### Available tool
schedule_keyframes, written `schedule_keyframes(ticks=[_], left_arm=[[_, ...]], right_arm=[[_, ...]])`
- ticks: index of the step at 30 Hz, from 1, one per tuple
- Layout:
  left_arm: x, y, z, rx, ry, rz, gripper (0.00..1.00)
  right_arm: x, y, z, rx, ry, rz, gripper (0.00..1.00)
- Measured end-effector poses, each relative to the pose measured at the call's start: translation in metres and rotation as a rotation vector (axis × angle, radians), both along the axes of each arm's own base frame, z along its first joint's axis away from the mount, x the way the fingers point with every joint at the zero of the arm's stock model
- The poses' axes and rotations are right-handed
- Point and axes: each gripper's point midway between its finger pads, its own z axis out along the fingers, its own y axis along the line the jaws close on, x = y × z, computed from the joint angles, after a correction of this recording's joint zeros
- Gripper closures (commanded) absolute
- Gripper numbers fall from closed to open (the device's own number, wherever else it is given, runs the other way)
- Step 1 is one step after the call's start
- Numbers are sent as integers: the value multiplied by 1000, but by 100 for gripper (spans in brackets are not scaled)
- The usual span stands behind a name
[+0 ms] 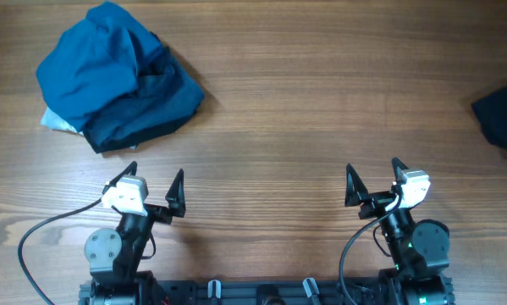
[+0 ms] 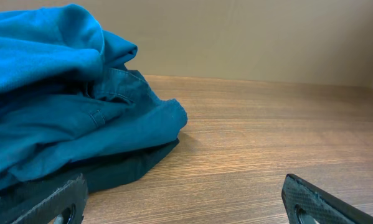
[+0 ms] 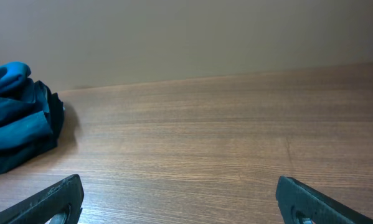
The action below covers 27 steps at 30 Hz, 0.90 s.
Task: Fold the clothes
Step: 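Raise both grippers from rest toward the table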
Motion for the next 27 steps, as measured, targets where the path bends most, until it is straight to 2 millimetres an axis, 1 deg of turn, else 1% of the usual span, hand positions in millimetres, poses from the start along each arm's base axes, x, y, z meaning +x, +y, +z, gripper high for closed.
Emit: schedule_keyframes(ticks=[12, 15, 18, 21, 27], left_arm=[[0, 0, 0, 0, 0, 0, 0], [0, 0, 0, 0, 0, 0, 0], [0, 0, 0, -13, 5, 2, 0], [1, 0, -5, -47, 34, 6, 0], [2, 0, -13, -96, 84, 14, 0]], right_arm=[[0, 0, 0, 0, 0, 0, 0], [0, 0, 0, 22, 5, -3, 0], [0, 0, 0, 96, 20, -12, 0], [0, 0, 0, 215, 44, -28, 0], [0, 0, 0, 283, 58, -37, 0]])
